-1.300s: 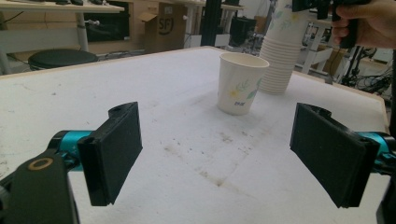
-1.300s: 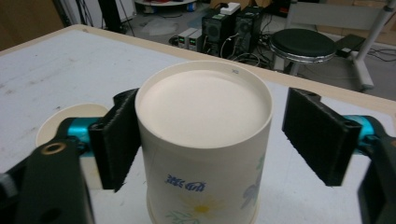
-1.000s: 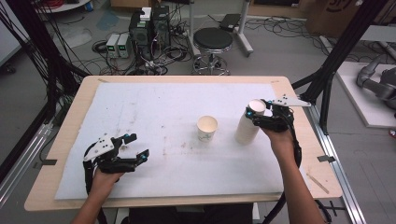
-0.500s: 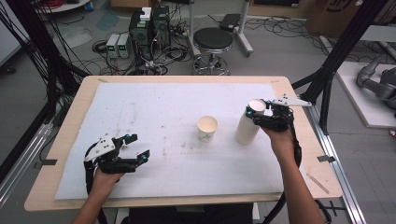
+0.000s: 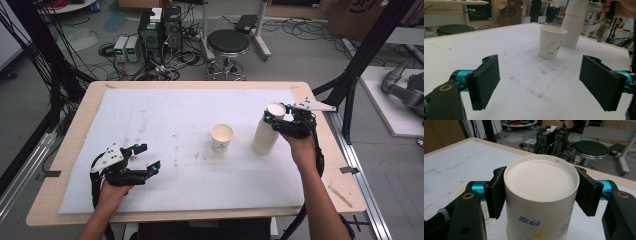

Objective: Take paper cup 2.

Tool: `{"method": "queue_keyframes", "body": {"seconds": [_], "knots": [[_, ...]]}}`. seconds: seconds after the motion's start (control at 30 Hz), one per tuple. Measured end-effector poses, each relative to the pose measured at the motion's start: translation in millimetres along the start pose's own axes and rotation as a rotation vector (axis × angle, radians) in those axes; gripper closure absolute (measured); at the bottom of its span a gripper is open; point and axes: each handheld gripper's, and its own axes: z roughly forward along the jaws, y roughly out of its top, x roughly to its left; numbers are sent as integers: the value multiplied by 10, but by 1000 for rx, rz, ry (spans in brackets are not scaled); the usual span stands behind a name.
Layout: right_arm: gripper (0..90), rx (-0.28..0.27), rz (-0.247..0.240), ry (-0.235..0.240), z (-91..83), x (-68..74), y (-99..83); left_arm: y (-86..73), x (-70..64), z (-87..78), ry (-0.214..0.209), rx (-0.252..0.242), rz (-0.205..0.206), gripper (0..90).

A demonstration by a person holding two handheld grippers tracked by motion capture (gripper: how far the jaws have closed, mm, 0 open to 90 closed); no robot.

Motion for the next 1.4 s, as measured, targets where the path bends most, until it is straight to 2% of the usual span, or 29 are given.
{"method": "queue_keyframes", "body": {"seconds": [0.43,0.97,1.23,1.4], "knots": [[340,-33,-9,-1,-162,5,260,2,7,-5,1,-2,0,166],[342,-97,-37,31,-510,82,510,1,7,-2,0,-4,-2,166],[344,-121,-63,99,-684,208,453,-2,0,4,0,-2,-5,166],[345,-125,-81,160,-751,342,378,-3,-8,9,-2,1,-4,166]]}}
